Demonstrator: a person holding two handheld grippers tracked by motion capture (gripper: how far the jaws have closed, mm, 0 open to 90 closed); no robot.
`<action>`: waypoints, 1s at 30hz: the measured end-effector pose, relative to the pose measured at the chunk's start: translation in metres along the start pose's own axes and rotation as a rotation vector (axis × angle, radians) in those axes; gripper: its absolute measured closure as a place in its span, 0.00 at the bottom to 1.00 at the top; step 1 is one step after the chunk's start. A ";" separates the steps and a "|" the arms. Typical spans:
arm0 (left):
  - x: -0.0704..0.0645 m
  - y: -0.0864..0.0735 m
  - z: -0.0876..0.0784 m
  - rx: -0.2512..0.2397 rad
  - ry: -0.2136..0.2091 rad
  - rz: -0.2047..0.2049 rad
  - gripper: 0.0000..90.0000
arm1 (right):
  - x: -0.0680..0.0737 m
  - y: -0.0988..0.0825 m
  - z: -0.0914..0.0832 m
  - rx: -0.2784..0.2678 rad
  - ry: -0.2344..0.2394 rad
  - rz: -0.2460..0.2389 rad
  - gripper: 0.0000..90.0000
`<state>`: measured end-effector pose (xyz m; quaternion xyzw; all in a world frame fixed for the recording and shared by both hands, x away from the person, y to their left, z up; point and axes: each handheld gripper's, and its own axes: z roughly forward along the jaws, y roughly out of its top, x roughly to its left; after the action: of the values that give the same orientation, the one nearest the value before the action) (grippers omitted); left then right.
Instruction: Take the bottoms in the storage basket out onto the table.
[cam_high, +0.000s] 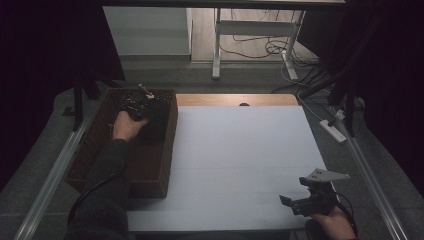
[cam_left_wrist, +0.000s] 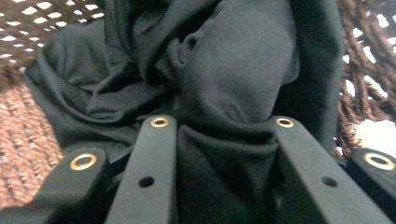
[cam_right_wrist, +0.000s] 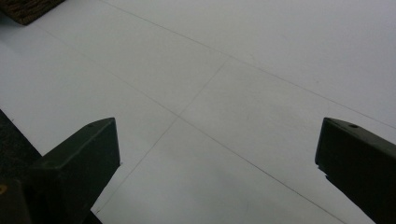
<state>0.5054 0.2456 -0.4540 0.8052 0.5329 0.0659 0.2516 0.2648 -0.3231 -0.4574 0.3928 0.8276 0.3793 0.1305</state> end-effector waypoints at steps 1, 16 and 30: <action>0.000 0.000 -0.002 -0.005 0.004 0.002 0.82 | 0.000 0.000 0.000 0.000 -0.001 0.001 0.00; -0.002 0.002 -0.048 -0.102 -0.015 0.005 0.82 | 0.000 0.000 0.000 0.002 -0.006 0.006 0.00; 0.000 0.000 -0.094 -0.203 -0.030 0.008 0.82 | 0.000 0.000 0.000 0.006 -0.007 0.007 0.00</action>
<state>0.4699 0.2776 -0.3728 0.7785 0.5166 0.1084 0.3394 0.2653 -0.3231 -0.4575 0.3974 0.8269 0.3759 0.1307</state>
